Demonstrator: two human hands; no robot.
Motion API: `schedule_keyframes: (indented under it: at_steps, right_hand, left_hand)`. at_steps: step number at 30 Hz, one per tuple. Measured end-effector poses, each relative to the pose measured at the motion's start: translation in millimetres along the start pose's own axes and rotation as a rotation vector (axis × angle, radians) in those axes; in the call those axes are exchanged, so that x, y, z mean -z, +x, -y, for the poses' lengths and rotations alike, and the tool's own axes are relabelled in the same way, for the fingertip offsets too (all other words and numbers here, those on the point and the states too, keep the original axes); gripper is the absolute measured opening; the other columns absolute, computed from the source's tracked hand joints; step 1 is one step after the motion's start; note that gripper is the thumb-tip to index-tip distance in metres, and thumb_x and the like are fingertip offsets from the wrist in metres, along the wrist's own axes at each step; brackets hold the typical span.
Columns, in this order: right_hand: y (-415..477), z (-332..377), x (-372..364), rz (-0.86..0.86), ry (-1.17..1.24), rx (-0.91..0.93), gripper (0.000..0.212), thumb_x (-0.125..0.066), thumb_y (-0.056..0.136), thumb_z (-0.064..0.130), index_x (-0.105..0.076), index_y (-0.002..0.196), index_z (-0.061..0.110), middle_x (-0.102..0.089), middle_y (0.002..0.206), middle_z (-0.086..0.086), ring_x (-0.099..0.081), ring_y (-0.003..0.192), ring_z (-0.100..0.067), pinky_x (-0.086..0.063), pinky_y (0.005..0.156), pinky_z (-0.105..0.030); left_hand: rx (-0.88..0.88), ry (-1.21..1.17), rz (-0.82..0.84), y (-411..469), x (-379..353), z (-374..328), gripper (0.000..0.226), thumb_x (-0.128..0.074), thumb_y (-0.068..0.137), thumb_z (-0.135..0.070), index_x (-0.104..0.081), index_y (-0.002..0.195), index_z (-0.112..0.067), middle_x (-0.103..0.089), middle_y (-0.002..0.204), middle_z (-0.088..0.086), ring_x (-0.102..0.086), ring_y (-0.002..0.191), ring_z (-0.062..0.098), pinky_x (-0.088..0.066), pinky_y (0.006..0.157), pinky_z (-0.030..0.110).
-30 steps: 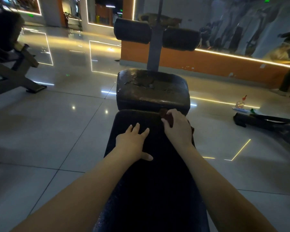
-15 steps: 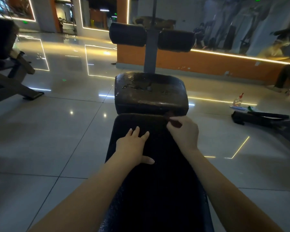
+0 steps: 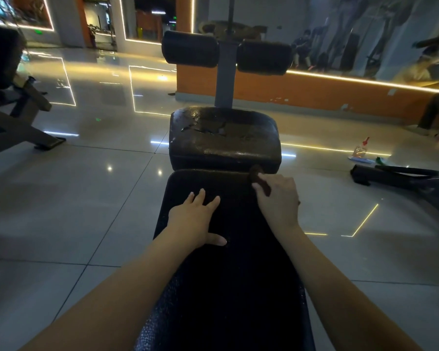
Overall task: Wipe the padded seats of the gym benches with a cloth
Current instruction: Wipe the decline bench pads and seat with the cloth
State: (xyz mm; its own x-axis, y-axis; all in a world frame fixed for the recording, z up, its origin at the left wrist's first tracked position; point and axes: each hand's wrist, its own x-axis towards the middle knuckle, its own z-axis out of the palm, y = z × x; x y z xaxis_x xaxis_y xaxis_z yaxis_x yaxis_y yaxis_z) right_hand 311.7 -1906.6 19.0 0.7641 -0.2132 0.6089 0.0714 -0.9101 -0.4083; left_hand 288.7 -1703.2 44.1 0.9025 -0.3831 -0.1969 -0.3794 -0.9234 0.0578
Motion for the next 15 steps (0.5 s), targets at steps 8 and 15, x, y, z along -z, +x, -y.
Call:
schedule_keyframes:
  at_steps: [8, 15]
  right_hand:
    - [-28, -4, 3, 0.082, 0.036, 0.266, 0.024, -0.071, 0.089, 0.018, -0.072, 0.113, 0.015, -0.069, 0.109, -0.001, -0.058, 0.104, -0.019, -0.034, 0.093, -0.021]
    - [38, -20, -12, -0.086, 0.005, -0.213, 0.021, -0.056, 0.097, 0.022, -0.068, 0.112, 0.015, -0.067, 0.108, -0.007, -0.056, 0.102, -0.024, -0.034, 0.092, -0.03]
  left_hand:
    - [-0.007, -0.014, 0.0, -1, -1, 1, 0.107, -0.061, 0.08, -0.069, 0.007, 0.155, -0.036, 0.013, 0.164, 0.002, 0.006, 0.151, 0.025, -0.032, 0.114, 0.054]
    - [0.001, 0.001, 0.006, 1, 0, -2, 0.108, -0.061, 0.08, -0.069, 0.008, 0.155, -0.035, 0.014, 0.164, 0.002, 0.005, 0.151, 0.026, -0.033, 0.113, 0.051]
